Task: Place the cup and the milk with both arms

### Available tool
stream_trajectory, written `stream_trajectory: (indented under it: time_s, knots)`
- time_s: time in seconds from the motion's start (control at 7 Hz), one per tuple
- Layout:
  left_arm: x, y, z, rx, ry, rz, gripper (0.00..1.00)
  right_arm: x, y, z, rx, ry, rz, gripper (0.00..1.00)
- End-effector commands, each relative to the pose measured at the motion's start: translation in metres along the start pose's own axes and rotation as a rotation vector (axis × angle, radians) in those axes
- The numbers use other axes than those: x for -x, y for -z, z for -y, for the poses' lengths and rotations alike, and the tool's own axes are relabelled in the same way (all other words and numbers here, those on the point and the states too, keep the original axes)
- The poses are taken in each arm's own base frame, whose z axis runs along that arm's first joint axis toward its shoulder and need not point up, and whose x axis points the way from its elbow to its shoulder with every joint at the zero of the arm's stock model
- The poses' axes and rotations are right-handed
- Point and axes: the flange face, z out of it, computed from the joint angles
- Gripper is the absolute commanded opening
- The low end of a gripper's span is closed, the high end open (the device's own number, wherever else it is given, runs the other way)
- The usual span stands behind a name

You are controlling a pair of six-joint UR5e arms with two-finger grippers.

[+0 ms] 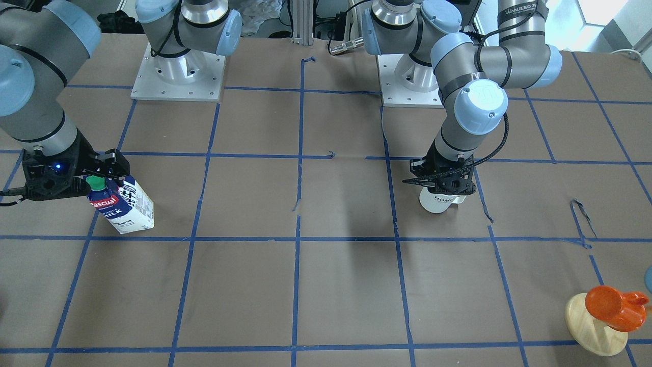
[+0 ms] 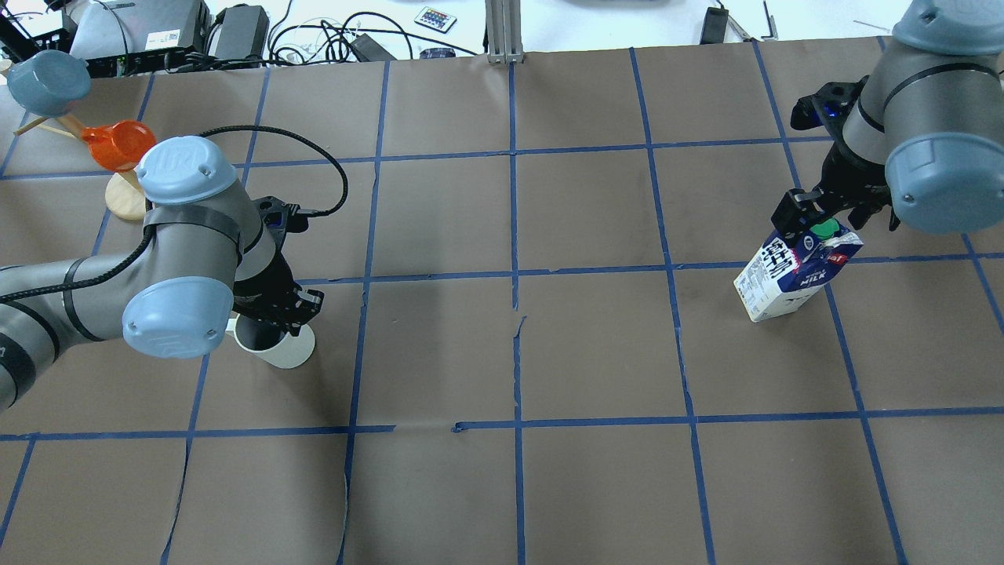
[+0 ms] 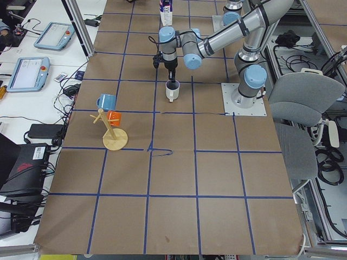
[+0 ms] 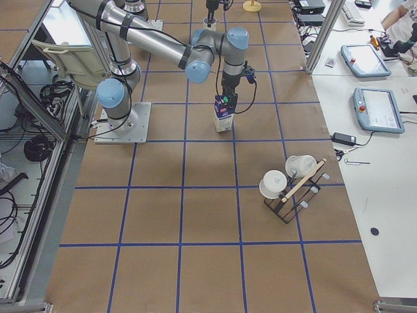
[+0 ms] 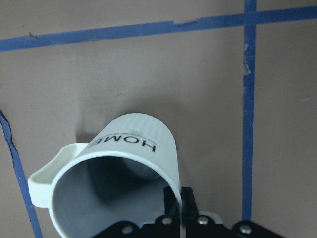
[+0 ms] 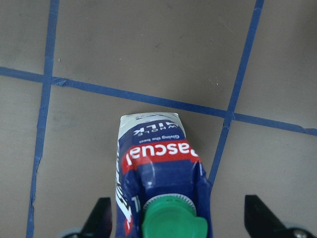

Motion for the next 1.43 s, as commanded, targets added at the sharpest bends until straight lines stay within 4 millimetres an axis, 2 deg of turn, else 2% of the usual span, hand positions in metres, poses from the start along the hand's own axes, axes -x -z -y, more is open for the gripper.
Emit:
stream_trajectory:
  time_s: [0.0, 0.14, 0.29, 0.43, 0.71, 0.86, 1.14, 1.29]
  knots:
    - [-0.023, 0.031, 0.003, -0.074, 0.013, 0.014, 0.00, 0.002, 0.000, -0.002, 0.014, 0.001, 0.014, 0.86]
    - [-0.062, 0.048, 0.005, -0.100, -0.018, 0.025, 0.00, 0.002, -0.001, -0.003, 0.018, 0.001, 0.016, 0.81]
    - [-0.108, 0.051, -0.001, -0.112, 0.038, 0.018, 0.00, 0.002, -0.001, -0.002, 0.018, 0.002, 0.019, 0.66]
    - [-0.151, 0.051, -0.016, -0.118, 0.076, 0.009, 0.00, 0.002, 0.001, -0.002, 0.015, 0.001, 0.018, 0.50]
    - [-0.215, 0.052, -0.046, -0.122, 0.150, -0.021, 0.00, 0.001, 0.005, -0.001, 0.006, 0.000, 0.015, 0.36]
    - [-0.246, 0.044, -0.062, -0.108, 0.203, -0.028, 0.00, 0.001, 0.006, -0.001, 0.003, 0.000, 0.015, 0.31]
    - [-0.278, 0.034, -0.072, -0.030, 0.173, -0.128, 0.00, -0.004, 0.023, 0.005, -0.011, -0.009, 0.010, 0.31]
    - [-0.287, 0.042, -0.067, -0.026, 0.162, -0.144, 0.00, -0.004, 0.032, 0.008, -0.024, -0.043, 0.016, 0.31]
